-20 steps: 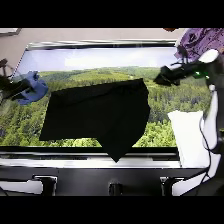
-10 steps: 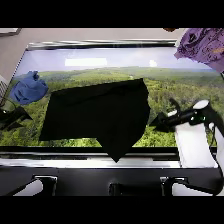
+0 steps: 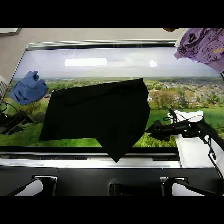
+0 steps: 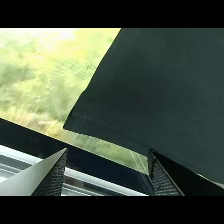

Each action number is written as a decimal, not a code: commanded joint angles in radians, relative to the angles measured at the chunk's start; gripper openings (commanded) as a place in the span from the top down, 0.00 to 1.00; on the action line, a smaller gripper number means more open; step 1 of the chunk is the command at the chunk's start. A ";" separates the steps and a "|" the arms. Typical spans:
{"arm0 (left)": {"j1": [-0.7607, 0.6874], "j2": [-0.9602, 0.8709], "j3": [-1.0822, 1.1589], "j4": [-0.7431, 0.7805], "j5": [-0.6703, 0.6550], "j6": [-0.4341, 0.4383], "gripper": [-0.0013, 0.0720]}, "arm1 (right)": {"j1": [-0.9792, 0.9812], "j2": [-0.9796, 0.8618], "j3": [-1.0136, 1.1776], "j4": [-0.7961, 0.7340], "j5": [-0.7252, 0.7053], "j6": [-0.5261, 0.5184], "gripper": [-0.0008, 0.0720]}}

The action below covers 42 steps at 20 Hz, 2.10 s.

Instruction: Fold the clothes and pants, and hang the long-sleeved shirts on hangers.

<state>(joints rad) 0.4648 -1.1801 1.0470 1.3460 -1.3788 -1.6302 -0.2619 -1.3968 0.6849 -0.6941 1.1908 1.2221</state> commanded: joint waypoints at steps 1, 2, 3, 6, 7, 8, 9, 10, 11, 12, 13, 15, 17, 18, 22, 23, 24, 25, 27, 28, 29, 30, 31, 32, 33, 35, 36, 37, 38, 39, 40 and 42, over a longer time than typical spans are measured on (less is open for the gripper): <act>0.001 0.001 -0.002 0.000 0.011 -0.020 0.20 | 0.013 0.001 -0.010 0.045 -0.079 -0.003 0.47; 0.001 0.001 -0.002 0.001 0.011 -0.020 0.20 | 0.043 -0.004 -0.010 0.043 -0.090 -0.003 0.47; 0.001 0.001 -0.002 0.001 0.011 -0.019 0.20 | 0.084 -0.017 -0.010 0.043 -0.098 0.007 0.43; 0.001 0.001 -0.002 0.001 0.011 -0.019 0.20 | 0.189 -0.073 -0.010 0.039 -0.113 0.079 0.42; 0.001 0.001 -0.002 0.001 0.011 -0.019 0.20 | 0.212 -0.085 -0.010 0.040 -0.119 0.084 0.42; 0.002 0.001 -0.002 0.001 0.011 -0.019 0.20 | 0.226 -0.087 -0.010 0.041 -0.126 0.084 0.42; 0.001 0.001 -0.002 0.001 0.011 -0.019 0.20 | 0.229 -0.087 -0.010 0.045 -0.128 0.084 0.43; 0.002 0.001 -0.002 0.001 0.010 -0.019 0.20 | 0.229 -0.087 -0.010 0.047 -0.129 0.084 0.54; 0.002 0.002 -0.002 0.001 0.009 -0.021 0.20 | 0.229 -0.087 -0.010 0.045 -0.136 0.084 0.70; 0.003 0.002 -0.003 0.007 0.006 -0.023 0.20 | 0.229 -0.087 -0.010 0.045 -0.146 0.085 0.80; 0.005 0.004 -0.005 0.029 0.008 -0.023 0.20 | 0.229 -0.087 -0.010 0.045 -0.156 0.085 0.90; 0.044 0.018 -0.032 0.050 0.045 -0.015 0.20 | 0.229 -0.087 -0.010 0.044 -0.166 0.093 0.95; 0.131 0.038 -0.096 -0.023 0.121 0.025 0.20 | 0.229 -0.081 -0.010 0.039 -0.164 0.095 0.95; 0.186 0.039 -0.135 -0.099 0.149 0.089 0.20 | 0.229 -0.075 -0.010 0.032 -0.163 0.095 0.95; 0.363 0.015 -0.264 -0.302 0.195 0.275 0.20 | 0.229 -0.046 -0.009 0.025 -0.159 0.095 0.95; 0.392 0.002 -0.286 -0.332 0.202 0.312 0.20 | 0.229 -0.041 -0.009 0.025 -0.158 0.095 0.95; 0.411 -0.018 -0.303 -0.351 0.204 0.342 0.20 | 0.229 -0.040 -0.009 0.025 -0.153 0.095 0.95; 0.423 -0.043 -0.315 -0.368 0.202 0.367 0.20 | 0.229 -0.040 -0.009 0.025 -0.149 0.095 0.95; 0.423 -0.108 -0.323 -0.410 0.186 0.431 0.20 | 0.229 -0.040 -0.009 0.025 -0.143 0.095 0.95; 0.420 -0.143 -0.323 -0.442 0.175 0.460 0.20 | 0.229 -0.040 -0.009 0.025 -0.143 0.095 0.95; 0.418 -0.170 -0.323 -0.467 0.170 0.486 0.20 | 0.229 -0.040 -0.009 0.025 -0.143 0.095 0.95; 0.415 -0.193 -0.323 -0.483 0.169 0.499 0.20 | 0.229 -0.040 -0.009 0.025 -0.143 0.092 0.95; 0.412 -0.209 -0.323 -0.486 0.169 0.506 0.20 | 0.229 -0.040 -0.009 0.025 -0.143 0.086 0.95; 0.407 -0.221 -0.323 -0.486 0.169 0.509 0.20 | 0.229 -0.040 -0.009 0.025 -0.143 0.083 0.95; 0.402 -0.229 -0.323 -0.487 0.172 0.513 0.20 | 0.229 -0.040 -0.009 0.025 -0.144 0.082 0.95; 0.387 -0.239 -0.323 -0.487 0.182 0.517 0.20 | 0.229 -0.040 -0.009 0.025 -0.144 0.082 0.95; 0.381 -0.242 -0.323 -0.487 0.184 0.523 0.20 | 0.229 -0.040 -0.009 0.025 -0.144 0.082 0.95; 0.373 -0.245 -0.323 -0.486 0.182 0.523 0.20 | 0.229 -0.040 -0.009 0.025 -0.143 0.083 0.95; 0.368 -0.248 -0.323 -0.486 0.175 0.523 0.20 | 0.229 -0.040 -0.009 0.025 -0.143 0.083 0.95; 0.363 -0.252 -0.323 -0.482 0.163 0.523 0.20 | 0.229 -0.040 -0.009 0.025 -0.143 0.083 0.95; 0.362 -0.252 -0.323 -0.477 0.152 0.524 0.20 | 0.229 -0.040 -0.009 0.025 -0.143 0.083 0.95; 0.365 -0.252 -0.323 -0.452 0.122 0.523 0.20 | 0.229 -0.040 -0.009 0.026 -0.143 0.083 0.95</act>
<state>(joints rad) 0.8337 -1.4258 0.7250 0.8509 -1.2278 -1.1122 -0.0341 -1.4372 0.6750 -0.6724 1.0466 1.3056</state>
